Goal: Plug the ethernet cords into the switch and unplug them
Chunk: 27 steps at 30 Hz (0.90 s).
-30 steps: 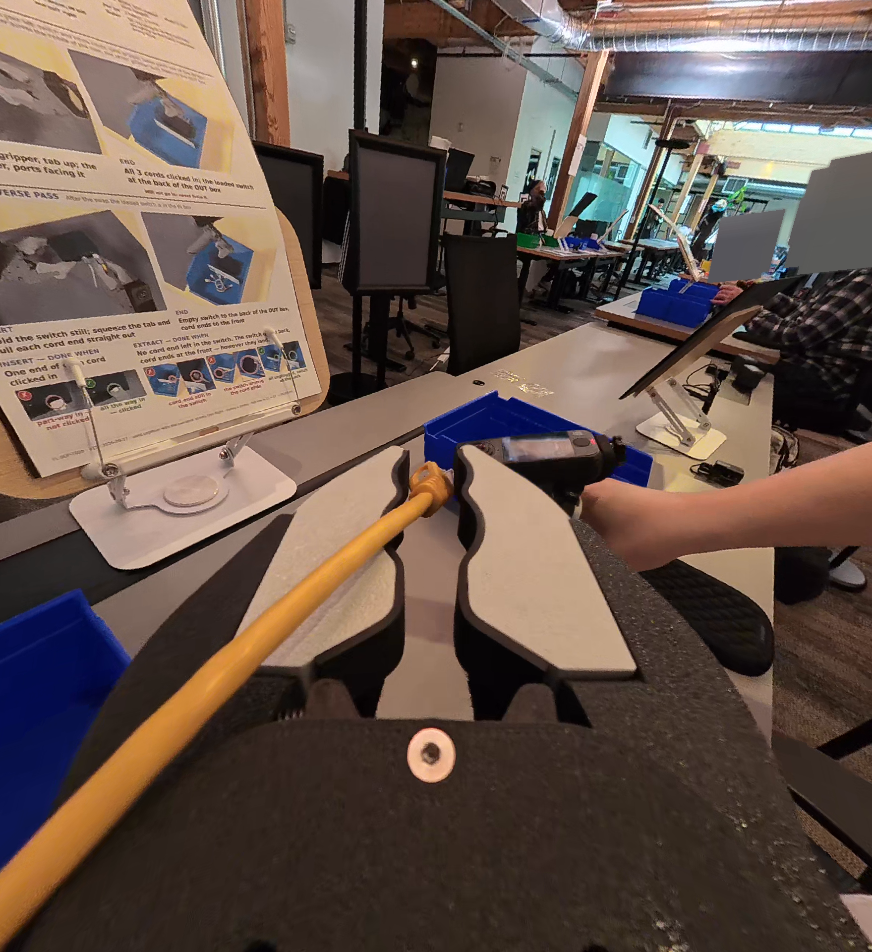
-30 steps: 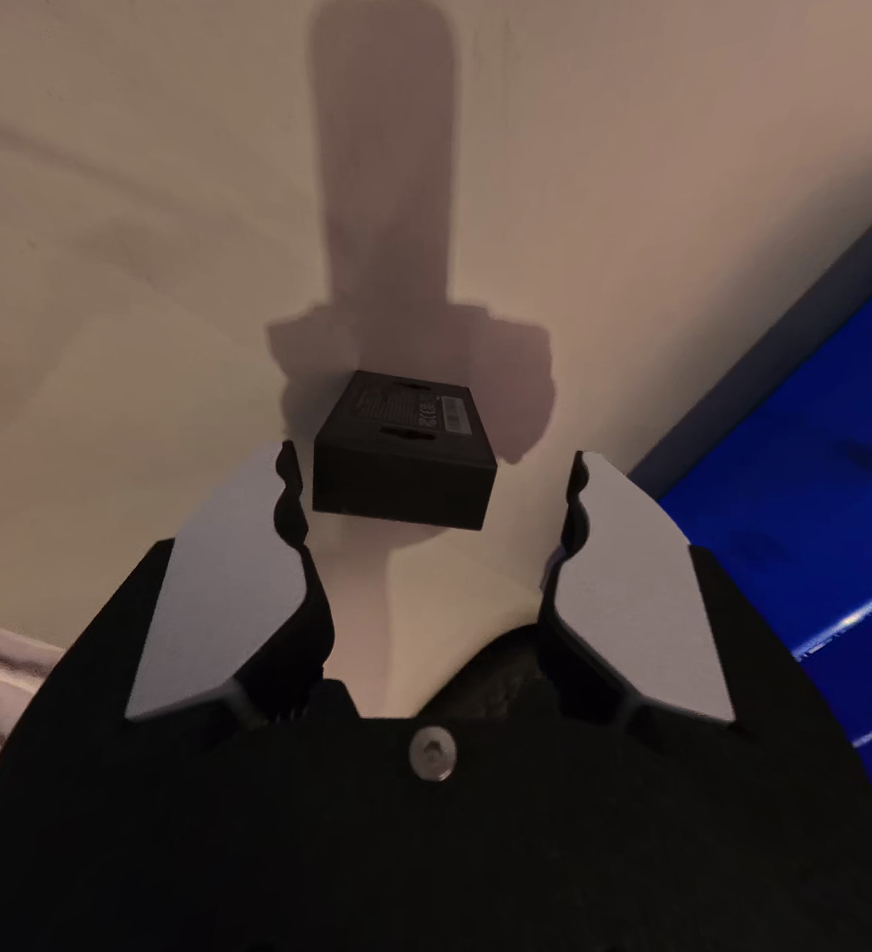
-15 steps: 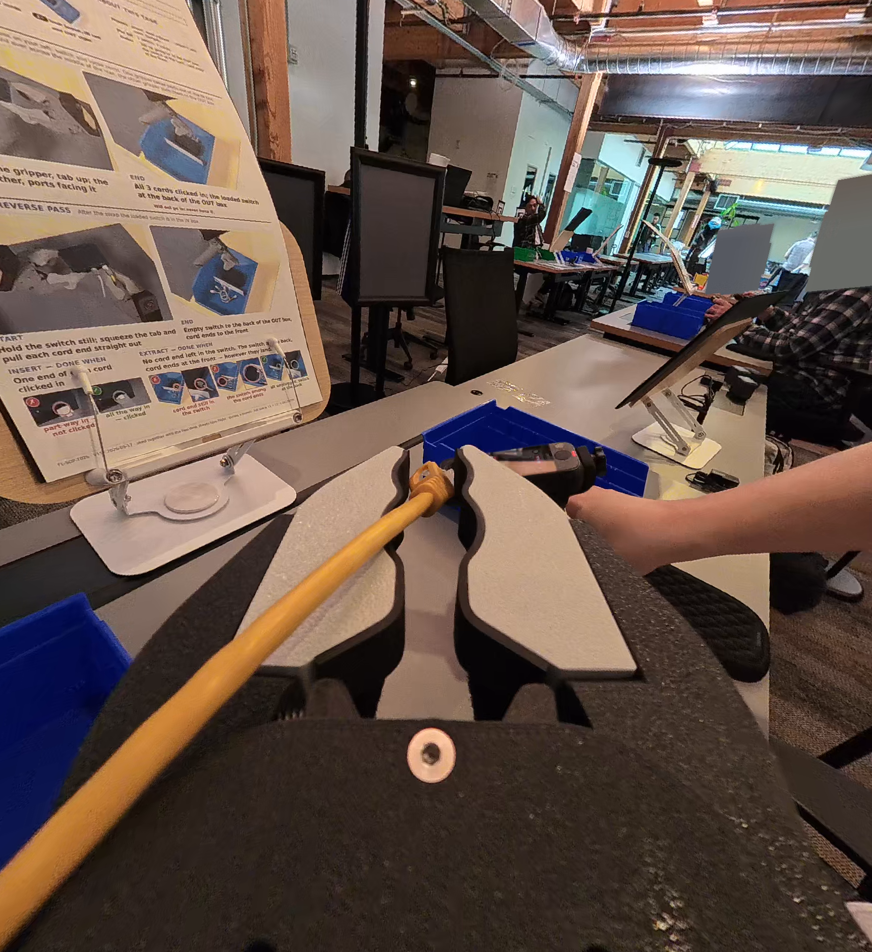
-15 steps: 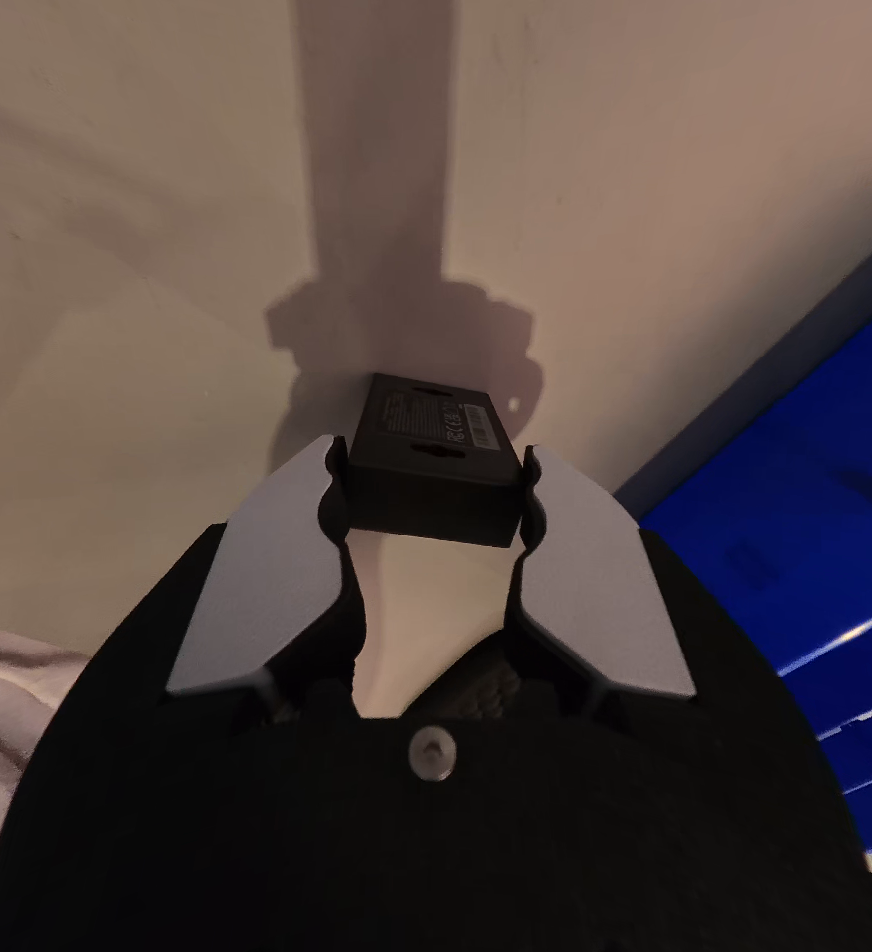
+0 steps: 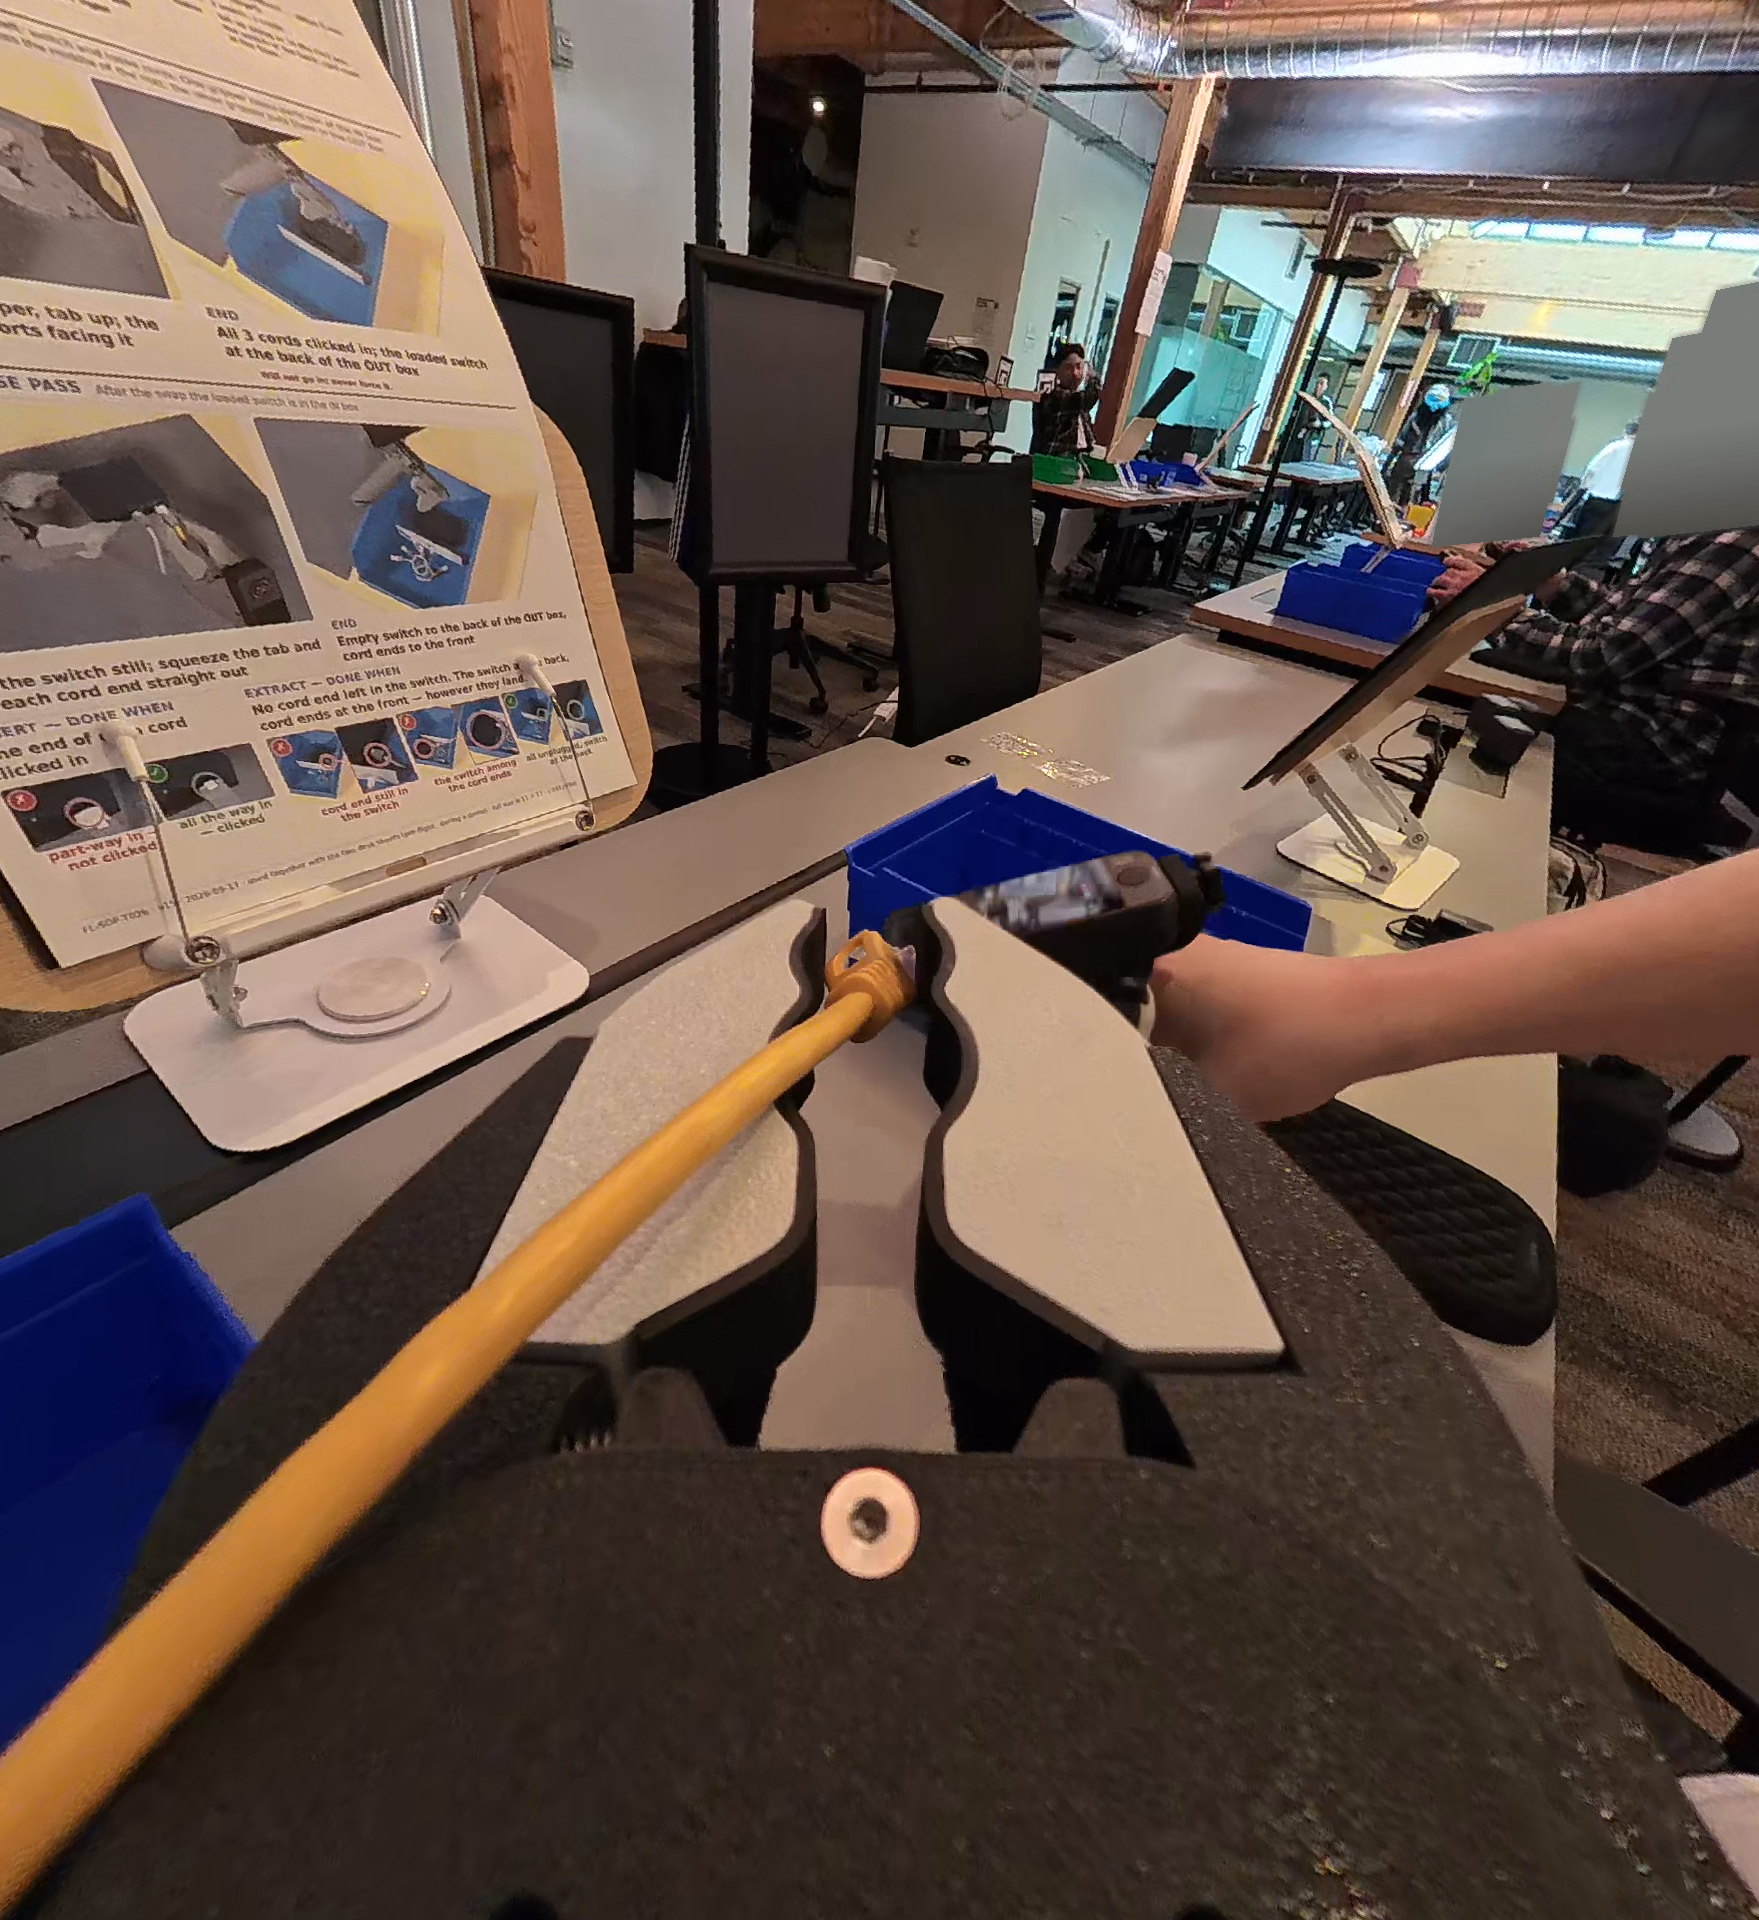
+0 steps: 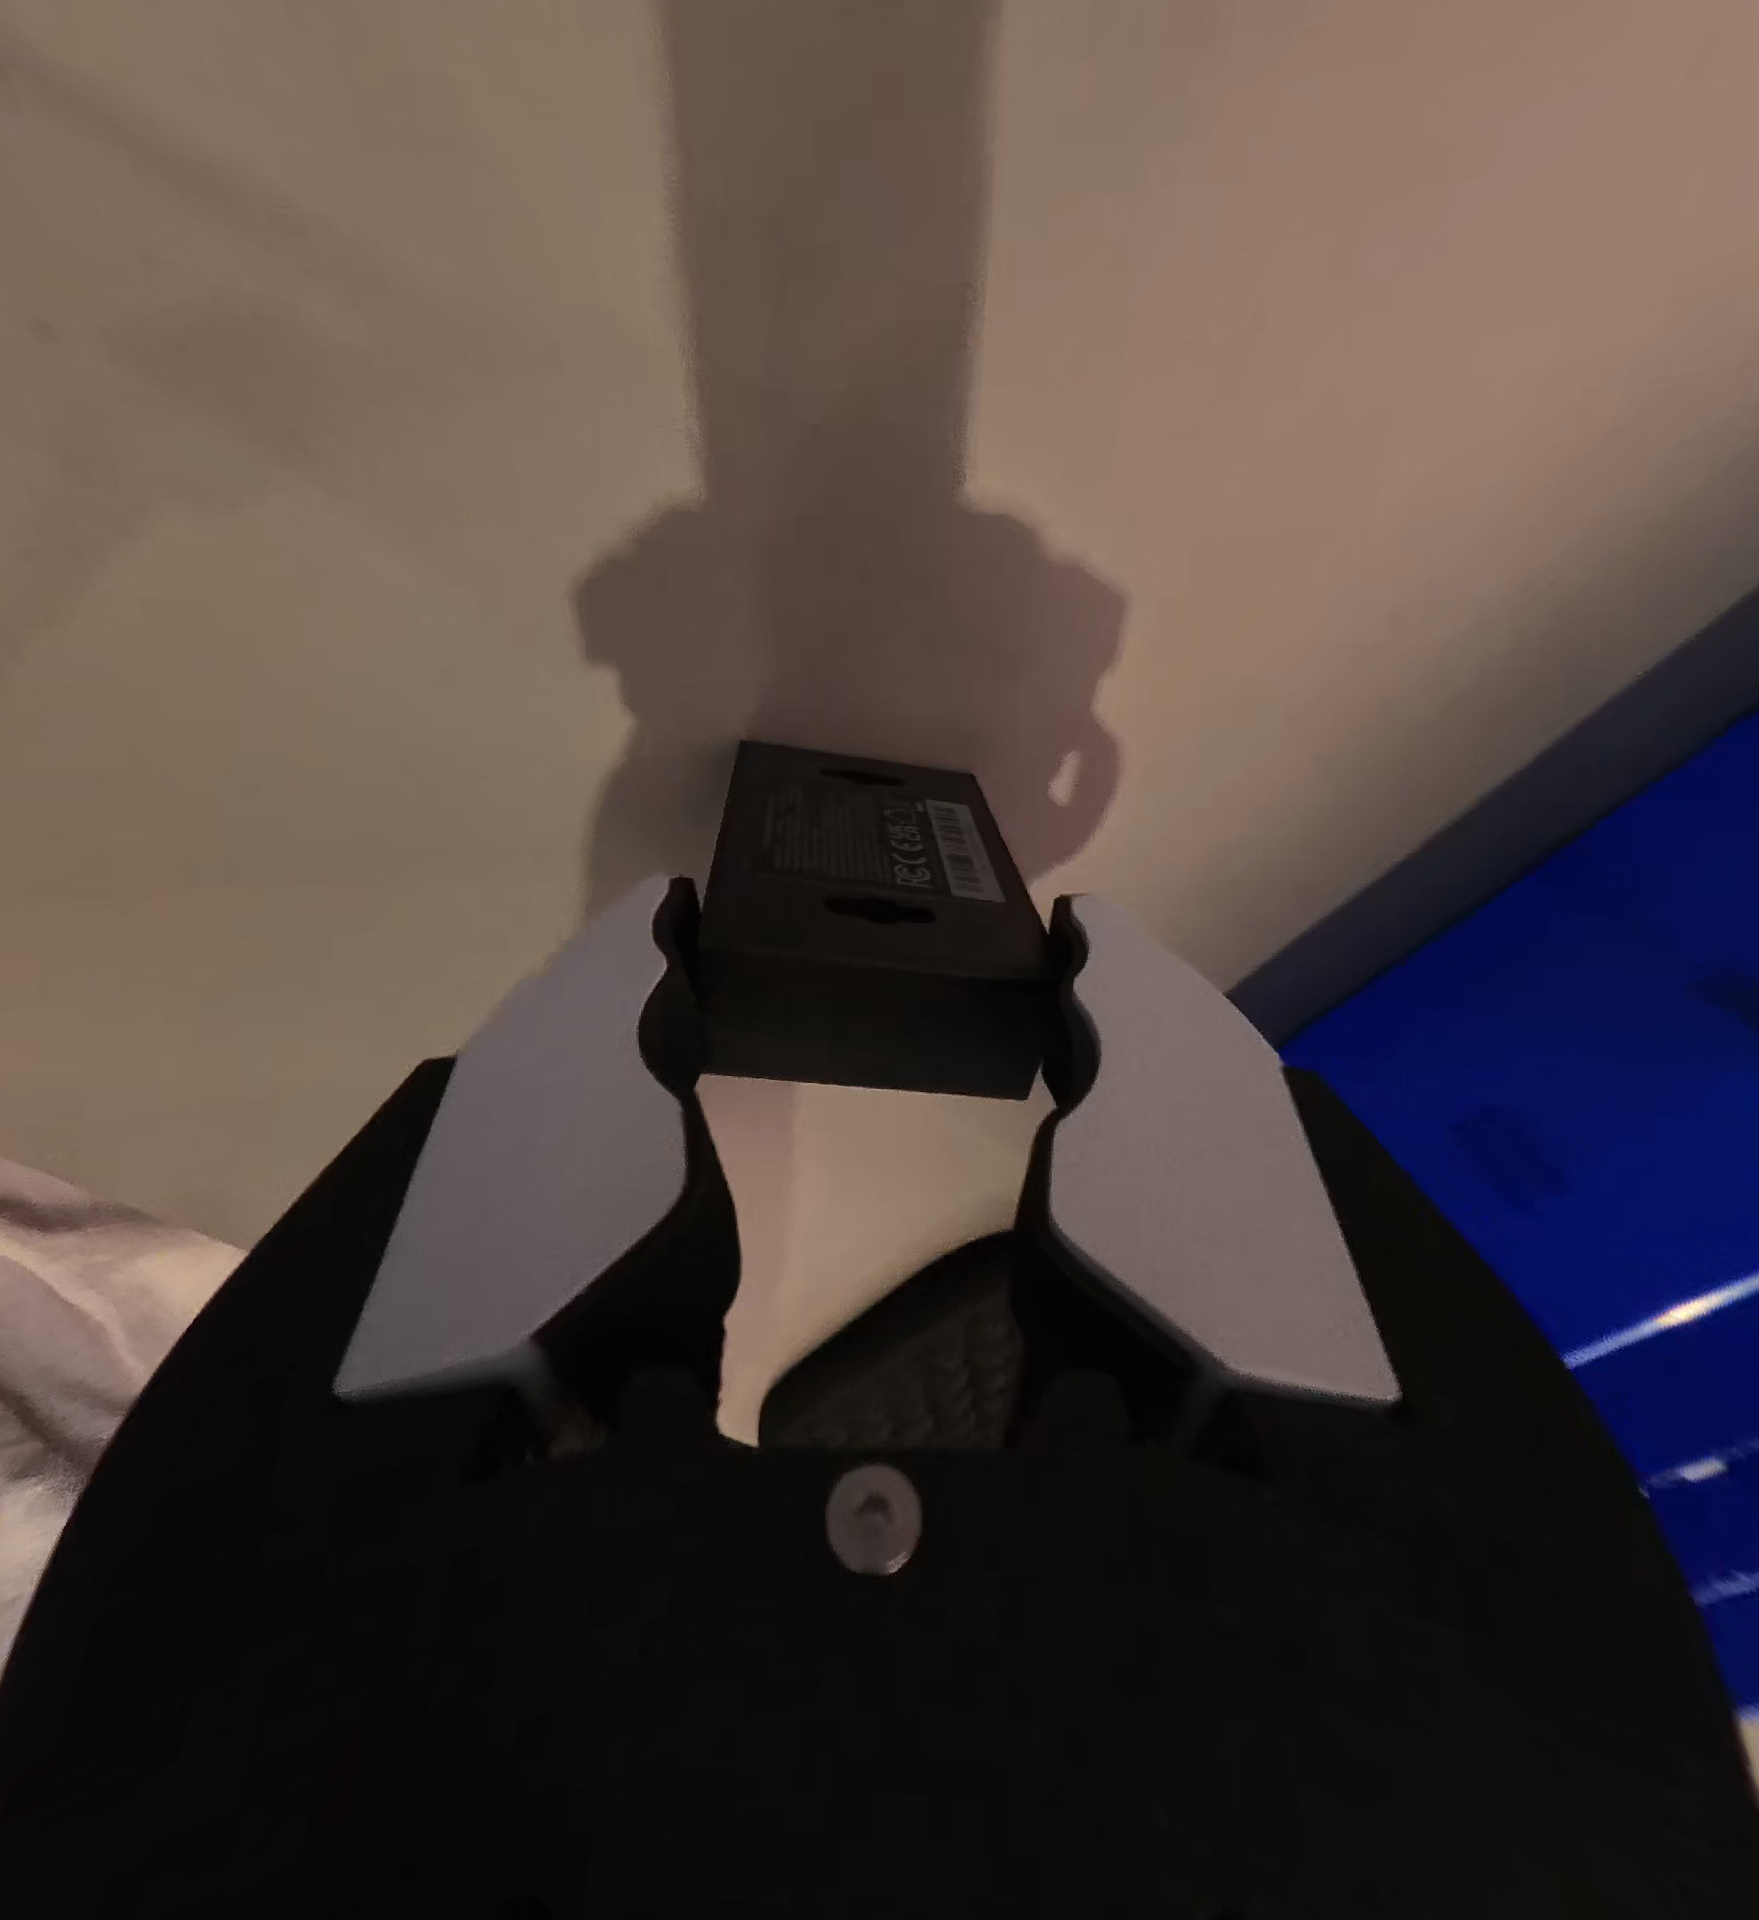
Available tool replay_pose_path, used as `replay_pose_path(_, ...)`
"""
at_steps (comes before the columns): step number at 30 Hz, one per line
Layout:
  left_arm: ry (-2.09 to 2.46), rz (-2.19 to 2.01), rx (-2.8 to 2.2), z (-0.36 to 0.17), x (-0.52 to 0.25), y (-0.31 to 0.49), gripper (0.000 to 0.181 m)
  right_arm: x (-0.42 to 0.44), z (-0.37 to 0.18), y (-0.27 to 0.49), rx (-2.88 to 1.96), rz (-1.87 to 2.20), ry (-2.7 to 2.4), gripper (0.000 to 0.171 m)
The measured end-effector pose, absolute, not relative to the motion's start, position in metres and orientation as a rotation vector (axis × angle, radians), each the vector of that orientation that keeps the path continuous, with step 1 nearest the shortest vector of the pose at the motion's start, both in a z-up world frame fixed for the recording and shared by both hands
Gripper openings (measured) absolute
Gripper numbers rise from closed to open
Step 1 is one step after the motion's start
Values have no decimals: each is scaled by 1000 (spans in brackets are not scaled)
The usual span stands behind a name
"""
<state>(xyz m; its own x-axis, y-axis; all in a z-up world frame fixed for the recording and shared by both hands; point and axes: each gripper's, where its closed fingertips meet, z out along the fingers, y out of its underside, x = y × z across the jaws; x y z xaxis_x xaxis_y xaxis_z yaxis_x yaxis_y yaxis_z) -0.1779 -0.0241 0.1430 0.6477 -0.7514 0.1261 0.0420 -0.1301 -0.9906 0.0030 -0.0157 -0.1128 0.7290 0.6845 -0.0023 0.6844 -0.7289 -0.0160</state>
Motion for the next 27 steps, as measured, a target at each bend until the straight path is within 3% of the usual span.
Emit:
replay_pose_path(7,638,-743,-1610,131,-164,-17,16,-12,-98,-23,-2836,753,-823,62)
replay_pose_path(14,713,-737,-1659,111,-131,-9,16,-25,-33,-3,-2343,1304,-640,62)
replay_pose_path(22,695,-820,-1513,114,-88,-2,16,-25,51,28,-1787,1240,-663,62)
replay_pose_path(27,673,-728,-1413,119,-84,2,15,-14,59,50,-1658,1110,-615,62)
